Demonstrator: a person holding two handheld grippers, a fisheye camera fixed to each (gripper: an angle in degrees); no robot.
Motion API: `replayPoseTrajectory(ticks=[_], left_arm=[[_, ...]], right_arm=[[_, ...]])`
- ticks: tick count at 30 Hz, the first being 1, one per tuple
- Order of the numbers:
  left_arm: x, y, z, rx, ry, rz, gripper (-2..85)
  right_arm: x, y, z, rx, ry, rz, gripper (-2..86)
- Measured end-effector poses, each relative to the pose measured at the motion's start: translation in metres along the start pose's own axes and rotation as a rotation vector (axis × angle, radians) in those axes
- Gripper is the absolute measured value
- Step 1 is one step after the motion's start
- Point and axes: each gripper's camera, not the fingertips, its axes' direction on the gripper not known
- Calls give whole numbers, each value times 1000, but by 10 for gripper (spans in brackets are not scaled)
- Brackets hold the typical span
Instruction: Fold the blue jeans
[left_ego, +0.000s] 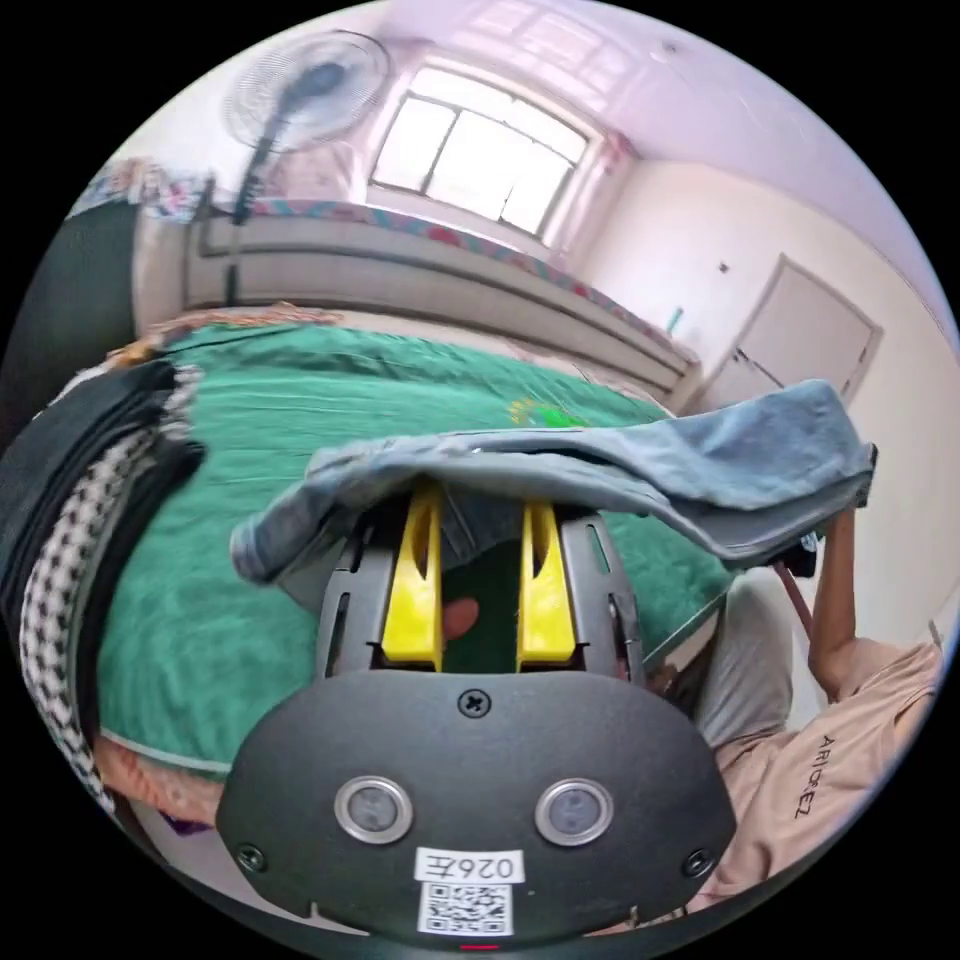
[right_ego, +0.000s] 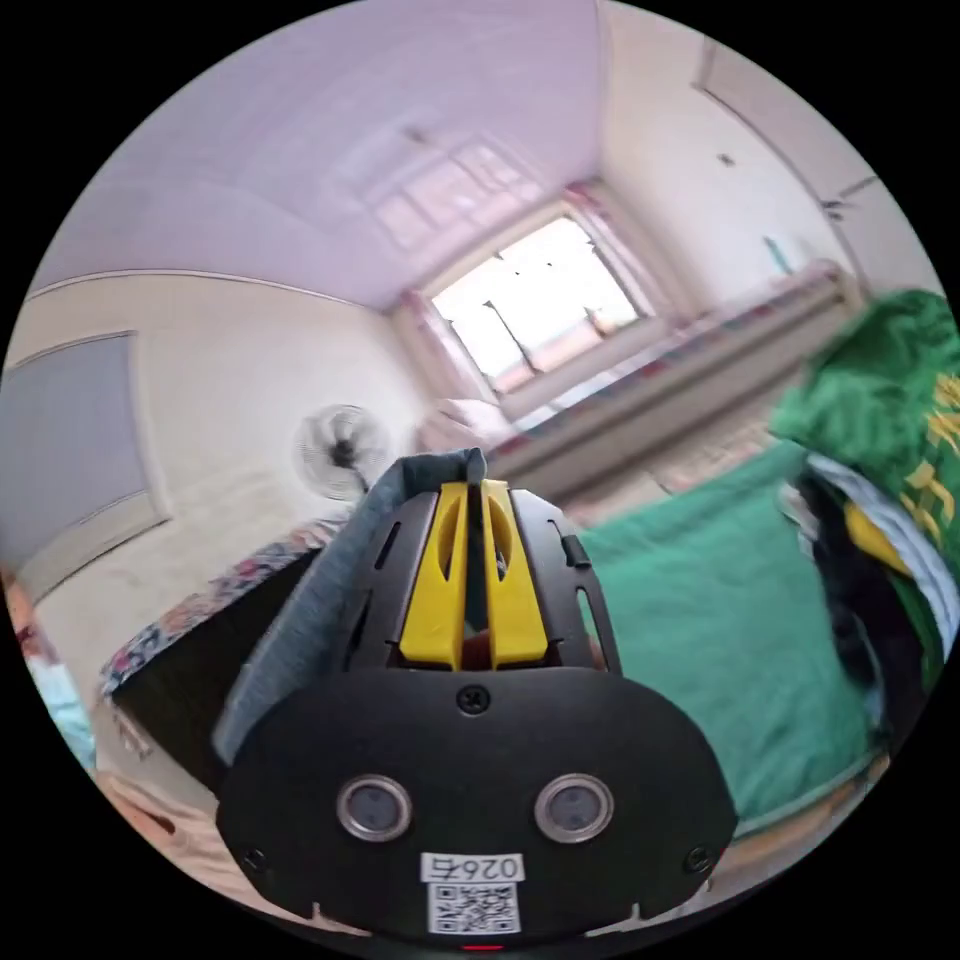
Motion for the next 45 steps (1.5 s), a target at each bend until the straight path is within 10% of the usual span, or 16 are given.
replayPoseTrajectory(ticks=[4,9,13,24,32,41,45], left_arm=[[61,13,71,-62,248,-34,45],[102,51,51,-59,138,95,7],[69,123,4,118,-94,28,8],[-42,303,30,106,25,-273,215],[-84,434,-23,137,23,-403,157],[-66,549,13,-15,521,-450,107],[-40,589,-21,16,274,-383,143]], right_arm=[[120,115,18,-268,164,247,0],[159,225,13,-137,126,329,5],[135,303,11,-158,298,144,0],[124,482,48,-285,271,262,-10],[79,566,53,-317,235,234,-9],[37,633,45,-335,192,270,-9],[10,651,39,-336,209,263,-9]])
